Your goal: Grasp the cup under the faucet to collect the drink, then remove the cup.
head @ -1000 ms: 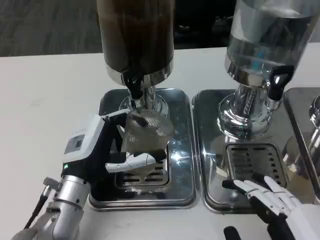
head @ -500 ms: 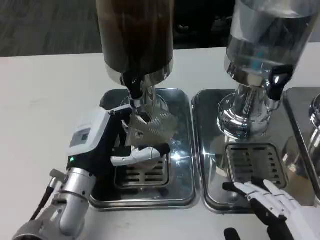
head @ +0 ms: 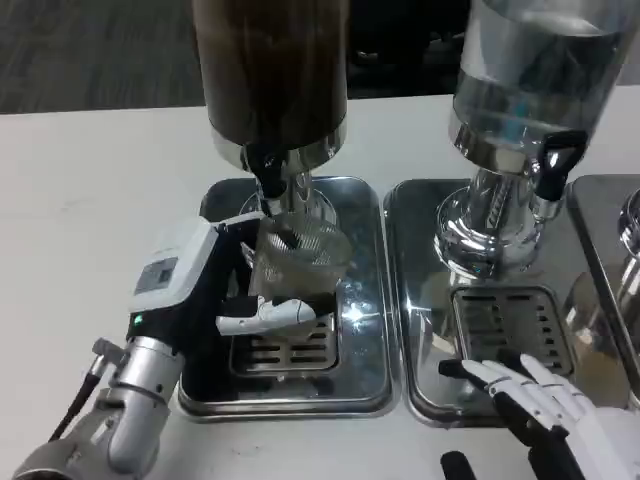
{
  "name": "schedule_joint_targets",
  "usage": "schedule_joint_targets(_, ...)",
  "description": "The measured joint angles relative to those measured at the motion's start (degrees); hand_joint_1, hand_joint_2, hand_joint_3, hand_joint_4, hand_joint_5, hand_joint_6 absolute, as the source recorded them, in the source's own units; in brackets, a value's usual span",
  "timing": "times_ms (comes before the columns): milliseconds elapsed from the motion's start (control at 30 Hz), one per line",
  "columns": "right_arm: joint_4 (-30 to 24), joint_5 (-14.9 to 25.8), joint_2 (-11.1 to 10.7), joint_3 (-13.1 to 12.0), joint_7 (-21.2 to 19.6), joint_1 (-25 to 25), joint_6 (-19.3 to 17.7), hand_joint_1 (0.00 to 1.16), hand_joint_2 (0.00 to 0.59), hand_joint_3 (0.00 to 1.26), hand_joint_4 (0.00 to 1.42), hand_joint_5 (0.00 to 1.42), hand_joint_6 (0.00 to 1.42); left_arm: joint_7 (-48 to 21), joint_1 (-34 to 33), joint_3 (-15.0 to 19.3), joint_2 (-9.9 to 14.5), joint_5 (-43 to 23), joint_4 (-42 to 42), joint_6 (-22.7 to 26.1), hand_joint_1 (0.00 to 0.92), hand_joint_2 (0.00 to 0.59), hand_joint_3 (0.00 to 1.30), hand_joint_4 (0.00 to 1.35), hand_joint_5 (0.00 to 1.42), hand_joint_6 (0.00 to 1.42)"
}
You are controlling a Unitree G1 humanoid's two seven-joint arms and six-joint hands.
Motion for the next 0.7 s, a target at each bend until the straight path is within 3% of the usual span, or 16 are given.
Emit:
schedule_joint_targets(133, 0.17, 0.26, -0.14, -0.01, 0.01, -0.65, 0.00, 0.56, 0.475, 0.24, 0.20, 0.11, 0.11, 0.60, 0.94, -0.52, 1.23, 0.06, -0.72, -0.10, 0.291, 0.048, 0.64, 0.68, 0.73, 0.58)
schedule_joint_targets(267, 0.56, 0.57, -0.32, -0.16, 0.15, -1.00, 0.00, 0.56, 0.475, 0.24, 0.20, 0.12, 0.12, 0.78, 2.47, -0.72, 2.04, 0.11, -1.05, -0.15, 0.244, 0.045, 0.63, 0.66, 0.61, 0.25)
schedule_joint_targets(533, 0.58, 1.88, -0.87, -0.57, 0.67, -1.50, 0.00, 0.56, 0.475, 0.24, 0.20, 0.14, 0.15, -1.26, 3.15, -2.09, 3.89, 0.32, -2.56, -0.05, 0.089, 0.050, 0.53, 0.54, 0.41, 0.09)
schedule_joint_targets(700, 0.94, 2.55, -1.43, -0.51, 1.04, -1.68, 0.00, 0.56, 0.475, 0.24, 0.20, 0.15, 0.16, -2.01, 3.92, -2.79, 4.50, 1.83, -4.69, 0.14, 0.053, 0.050, 0.43, 0.40, 0.31, 0.03)
